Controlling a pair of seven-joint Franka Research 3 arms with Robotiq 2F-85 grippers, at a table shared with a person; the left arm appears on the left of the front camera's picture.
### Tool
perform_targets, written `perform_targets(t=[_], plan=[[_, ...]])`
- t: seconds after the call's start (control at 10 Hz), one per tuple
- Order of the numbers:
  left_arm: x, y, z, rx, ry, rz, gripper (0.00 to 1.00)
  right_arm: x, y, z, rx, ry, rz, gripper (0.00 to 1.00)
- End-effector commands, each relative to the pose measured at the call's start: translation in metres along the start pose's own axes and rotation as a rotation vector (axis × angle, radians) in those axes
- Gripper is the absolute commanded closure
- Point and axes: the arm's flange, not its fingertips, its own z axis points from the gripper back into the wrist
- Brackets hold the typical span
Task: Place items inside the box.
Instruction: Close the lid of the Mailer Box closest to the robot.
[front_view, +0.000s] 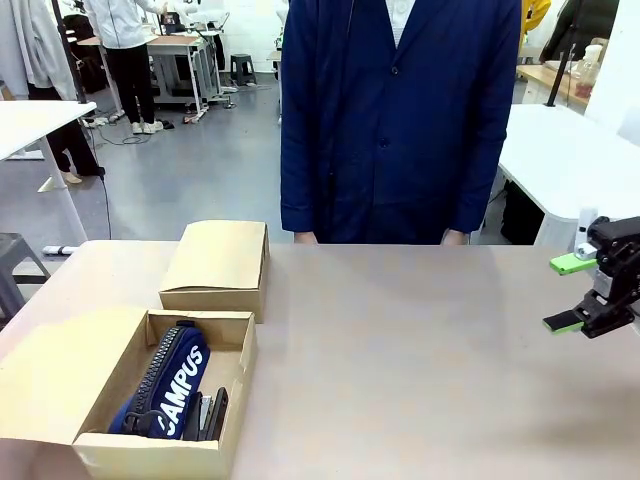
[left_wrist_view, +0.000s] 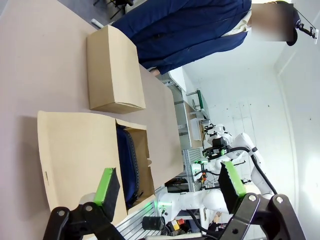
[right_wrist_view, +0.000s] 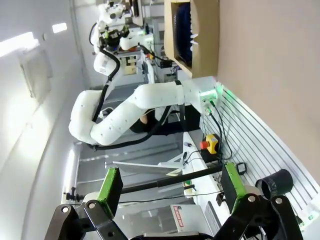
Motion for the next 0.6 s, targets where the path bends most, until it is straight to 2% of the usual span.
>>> perform_targets(t=[0.0, 0.2, 0.3, 0.4, 0.5], plan=[[0.0, -0.001, 0.0, -0.021, -0.01, -0.016, 0.0, -0.002, 0.001, -0.002, 0.011, -0.007, -0.015, 0.0], [0.0, 0.0, 0.0, 0.0, 0.0, 0.0, 0.0, -0.002, 0.001, -0.002, 0.011, -0.007, -0.015, 0.0], [0.002, -0.026, -0.023, -0.144, 0.093, -0.187, 0.0, -0.002, 0.001, -0.002, 0.011, -0.007, -0.015, 0.0], [-0.003, -0.057, -0.058, -0.295, 0.191, -0.496, 0.0, -0.002, 0.001, -0.002, 0.011, -0.007, -0.015, 0.0], [-0.012, -0.089, -0.078, -0.393, 0.182, -0.823, 0.0, -0.002, 0.001, -0.002, 0.011, -0.007, -0.015, 0.0]])
